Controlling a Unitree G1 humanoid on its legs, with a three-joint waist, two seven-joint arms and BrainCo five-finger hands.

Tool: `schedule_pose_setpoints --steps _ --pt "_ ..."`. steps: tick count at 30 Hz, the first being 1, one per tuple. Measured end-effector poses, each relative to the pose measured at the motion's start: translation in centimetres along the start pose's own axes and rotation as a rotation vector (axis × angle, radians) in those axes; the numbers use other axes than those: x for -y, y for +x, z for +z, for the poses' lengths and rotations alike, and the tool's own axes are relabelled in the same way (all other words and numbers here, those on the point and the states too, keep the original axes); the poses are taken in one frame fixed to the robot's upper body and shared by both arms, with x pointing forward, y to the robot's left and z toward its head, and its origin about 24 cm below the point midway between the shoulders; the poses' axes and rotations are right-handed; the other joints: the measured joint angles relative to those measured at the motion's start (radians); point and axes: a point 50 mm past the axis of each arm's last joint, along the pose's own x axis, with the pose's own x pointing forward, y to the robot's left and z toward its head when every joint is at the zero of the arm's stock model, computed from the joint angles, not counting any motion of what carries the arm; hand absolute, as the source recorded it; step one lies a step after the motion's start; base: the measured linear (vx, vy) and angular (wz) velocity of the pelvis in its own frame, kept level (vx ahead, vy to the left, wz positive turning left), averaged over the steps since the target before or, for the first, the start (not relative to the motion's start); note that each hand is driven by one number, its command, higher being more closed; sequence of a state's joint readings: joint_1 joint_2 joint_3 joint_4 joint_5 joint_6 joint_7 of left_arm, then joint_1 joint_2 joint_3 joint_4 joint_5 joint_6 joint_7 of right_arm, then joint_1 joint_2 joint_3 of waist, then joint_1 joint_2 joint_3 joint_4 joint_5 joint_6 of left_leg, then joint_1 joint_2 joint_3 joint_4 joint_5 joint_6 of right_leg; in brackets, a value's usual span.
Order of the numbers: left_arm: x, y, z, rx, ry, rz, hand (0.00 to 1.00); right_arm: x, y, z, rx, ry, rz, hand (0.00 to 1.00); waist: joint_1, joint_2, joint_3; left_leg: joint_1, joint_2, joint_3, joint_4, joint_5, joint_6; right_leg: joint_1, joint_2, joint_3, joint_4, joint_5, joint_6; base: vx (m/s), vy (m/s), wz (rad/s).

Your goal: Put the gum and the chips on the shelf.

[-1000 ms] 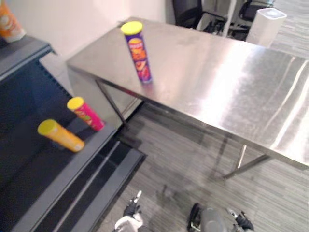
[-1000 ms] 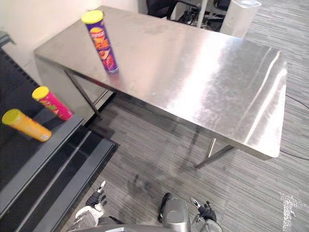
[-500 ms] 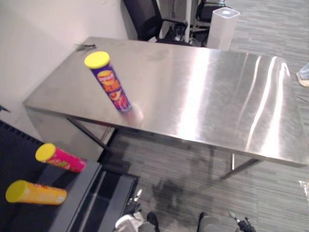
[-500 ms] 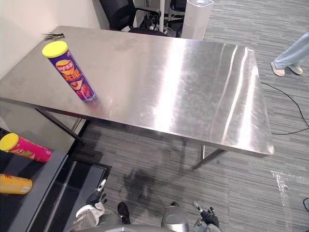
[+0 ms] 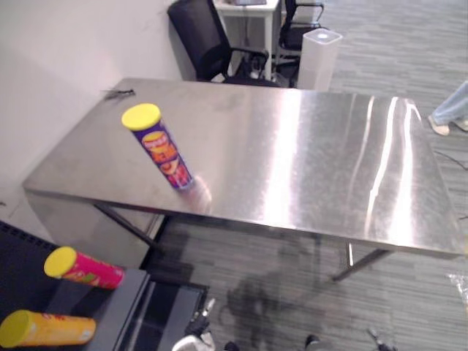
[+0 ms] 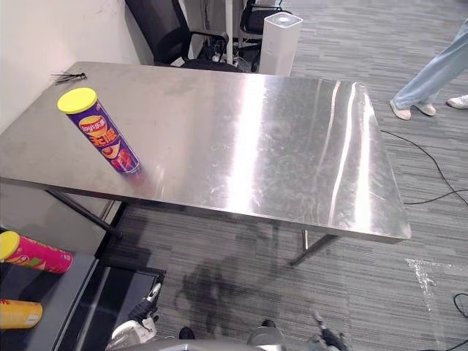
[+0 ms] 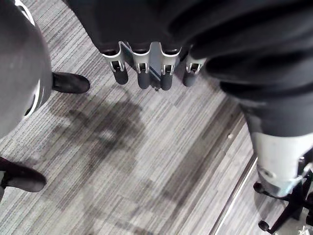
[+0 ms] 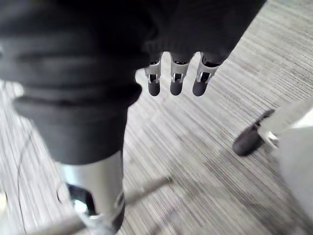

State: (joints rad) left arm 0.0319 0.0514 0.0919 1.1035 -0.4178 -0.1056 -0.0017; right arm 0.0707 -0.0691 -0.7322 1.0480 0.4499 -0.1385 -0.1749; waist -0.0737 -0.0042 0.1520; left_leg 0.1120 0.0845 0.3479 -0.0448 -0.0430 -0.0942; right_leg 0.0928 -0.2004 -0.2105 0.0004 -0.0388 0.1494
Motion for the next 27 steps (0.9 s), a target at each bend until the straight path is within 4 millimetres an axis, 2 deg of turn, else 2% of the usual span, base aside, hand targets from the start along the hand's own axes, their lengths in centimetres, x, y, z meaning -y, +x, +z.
schedule_pose_setpoints --steps 1,2,4,5,6,7,8,10,11,13,14,16,19,20,21,22,23,24,25,26,27 --pt "-0.2 0.0 0.0 0.001 -0.016 0.009 0.00 0.6 0.4 1.2 0.025 0.070 -0.045 0.00 0.000 -0.002 -0.001 0.002 -0.004 0.000 -0.009 0.002 0.004 -0.001 -0.002 0.000 -0.007 0.000 0.000 -0.12 0.005 -0.09" --pt "-0.4 0.0 -0.1 -0.002 -0.032 0.023 0.00 2.0 1.0 3.8 0.080 0.238 -0.140 0.00 -0.001 -0.001 -0.007 0.007 -0.010 0.001 -0.024 0.013 0.015 0.000 -0.005 0.000 -0.018 0.002 0.005 -0.13 0.002 -0.08" --pt "-0.7 -0.1 -0.4 -0.010 -0.044 0.035 0.00 2.8 1.3 5.8 0.123 0.342 -0.184 0.00 -0.001 0.001 -0.011 0.015 -0.014 0.000 -0.040 0.021 0.018 -0.001 -0.004 -0.001 -0.019 0.002 0.005 -0.10 -0.001 -0.02" --pt "-1.0 -0.3 -0.8 -0.022 -0.057 0.048 0.00 3.4 1.5 7.4 0.160 0.419 -0.212 0.00 -0.006 -0.002 -0.021 0.016 -0.018 0.000 -0.050 0.023 0.020 -0.002 0.001 -0.002 -0.021 0.003 0.007 -0.07 -0.006 0.02" --pt "-1.3 -0.4 -1.3 -0.045 -0.060 0.067 0.00 4.4 1.6 10.0 0.225 0.510 -0.250 0.00 -0.006 0.007 -0.040 0.014 -0.020 0.000 -0.055 0.023 0.020 -0.001 -0.001 -0.003 -0.025 0.004 0.009 -0.06 -0.004 0.01" --pt "-1.4 -0.5 -1.5 -0.048 -0.059 0.072 0.00 4.5 1.5 11.0 0.252 0.532 -0.256 0.00 -0.007 0.011 -0.045 0.014 -0.021 0.000 -0.056 0.023 0.020 -0.001 -0.001 -0.002 -0.026 0.004 0.009 -0.04 0.002 0.00" --pt "-1.7 -0.6 -1.8 -0.057 -0.060 0.081 0.00 4.6 1.5 12.4 0.290 0.565 -0.261 0.00 -0.008 0.014 -0.050 0.013 -0.022 0.000 -0.056 0.023 0.020 0.000 -0.002 -0.002 -0.027 0.005 0.010 -0.04 0.006 -0.01" --pt "-1.9 -0.7 -2.0 -0.063 -0.058 0.098 0.00 3.8 0.7 16.7 0.407 0.669 -0.251 0.00 -0.009 0.011 -0.052 0.011 -0.023 -0.003 -0.055 0.024 0.018 -0.002 -0.001 -0.002 -0.027 0.007 0.012 -0.03 0.004 0.03" --pt "-2.0 -0.7 -2.0 -0.063 -0.057 0.103 0.00 3.5 0.4 17.8 0.444 0.694 -0.248 0.00 -0.009 0.009 -0.054 0.011 -0.024 -0.003 -0.055 0.025 0.018 -0.002 -0.001 -0.002 -0.027 0.007 0.012 -0.01 0.006 0.05" --pt "-2.4 -0.8 -2.1 -0.071 -0.049 0.126 0.00 2.2 -1.3 22.1 0.583 0.787 -0.233 0.00 -0.009 -0.005 -0.070 0.007 -0.026 -0.007 -0.055 0.030 0.025 -0.004 0.001 -0.002 -0.022 0.007 0.011 0.01 0.005 0.05" --pt "-2.6 -0.8 -2.1 -0.073 -0.045 0.133 0.00 1.8 -1.8 23.0 0.617 0.811 -0.223 0.00 -0.009 -0.009 -0.076 0.004 -0.025 -0.009 -0.055 0.030 0.025 -0.006 0.002 -0.002 -0.019 0.007 0.011 0.03 -0.002 0.04" --pt "-3.1 -0.9 -2.1 -0.073 -0.034 0.148 0.00 0.0 -3.9 26.2 0.724 0.874 -0.162 0.00 -0.009 -0.027 -0.095 -0.008 -0.027 -0.010 -0.051 0.033 0.025 -0.021 0.001 -0.002 -0.016 0.008 0.009 0.06 0.001 0.01" --pt "-3.3 -0.9 -2.0 -0.077 -0.008 0.147 0.00 -2.0 -6.0 28.8 0.825 0.876 -0.078 0.00 -0.007 -0.042 -0.103 -0.008 -0.032 -0.015 -0.050 0.032 0.026 -0.021 -0.003 -0.004 -0.015 0.009 0.009 0.05 0.010 0.03" --pt "-3.2 -0.9 -2.1 -0.079 0.005 0.140 0.00 -3.4 -7.5 30.2 0.902 0.831 -0.035 0.00 -0.007 -0.036 -0.109 -0.008 -0.036 -0.021 -0.050 0.032 0.026 -0.020 -0.007 -0.005 -0.015 0.009 0.009 0.02 0.017 0.05" --pt "-3.1 -0.9 -2.1 -0.082 0.030 0.135 0.00 -5.0 -9.3 31.5 0.989 0.778 0.027 0.00 -0.007 -0.045 -0.104 -0.010 -0.041 -0.027 -0.050 0.032 0.026 -0.021 -0.012 -0.007 -0.015 0.009 0.008 0.01 0.014 0.06" --pt "-3.1 -0.9 -2.0 -0.083 0.037 0.133 0.00 -5.8 -10.2 32.0 1.035 0.748 0.063 0.00 -0.005 -0.046 -0.103 -0.010 -0.042 -0.029 -0.050 0.032 0.026 -0.020 -0.013 -0.009 -0.015 0.009 0.008 0.00 0.021 0.06" --pt "-3.1 -0.9 -2.1 -0.085 0.041 0.133 0.00 -7.9 -12.2 32.7 1.112 0.696 0.166 0.00 -0.004 -0.035 -0.110 -0.010 -0.044 -0.030 -0.050 0.032 0.026 -0.021 -0.015 -0.010 -0.015 0.009 0.008 -0.01 0.010 0.04" --pt "-3.1 -0.9 -2.1 -0.084 0.043 0.131 0.00 -10.1 -14.2 33.0 1.186 0.613 0.294 0.00 -0.002 -0.047 -0.103 -0.010 -0.045 -0.032 -0.050 0.033 0.026 -0.022 -0.015 -0.011 -0.015 0.009 0.009 0.00 0.000 0.00" --pt "-3.1 -0.9 -2.1 -0.084 0.043 0.131 0.00 -11.3 -15.1 33.0 1.213 0.571 0.364 0.00 0.000 -0.045 -0.104 -0.010 -0.045 -0.033 -0.050 0.033 0.026 -0.022 -0.015 -0.013 -0.015 0.009 0.009 -0.03 -0.008 0.04" --pt "-3.1 -0.9 -2.0 -0.082 0.054 0.126 0.00 -13.6 -16.8 32.5 1.257 0.466 0.516 0.00 0.003 -0.038 -0.109 -0.010 -0.044 -0.036 -0.051 0.033 0.027 -0.021 -0.015 -0.016 -0.016 0.009 0.009 -0.02 -0.015 0.06" --pt "-2.9 -0.9 -1.9 -0.079 0.074 0.116 0.00 -16.0 -18.3 31.6 1.276 0.354 0.662 0.00 0.010 -0.046 -0.103 -0.012 -0.044 -0.040 -0.052 0.035 0.029 -0.021 -0.015 -0.022 -0.016 0.009 0.009 -0.02 -0.020 0.10"
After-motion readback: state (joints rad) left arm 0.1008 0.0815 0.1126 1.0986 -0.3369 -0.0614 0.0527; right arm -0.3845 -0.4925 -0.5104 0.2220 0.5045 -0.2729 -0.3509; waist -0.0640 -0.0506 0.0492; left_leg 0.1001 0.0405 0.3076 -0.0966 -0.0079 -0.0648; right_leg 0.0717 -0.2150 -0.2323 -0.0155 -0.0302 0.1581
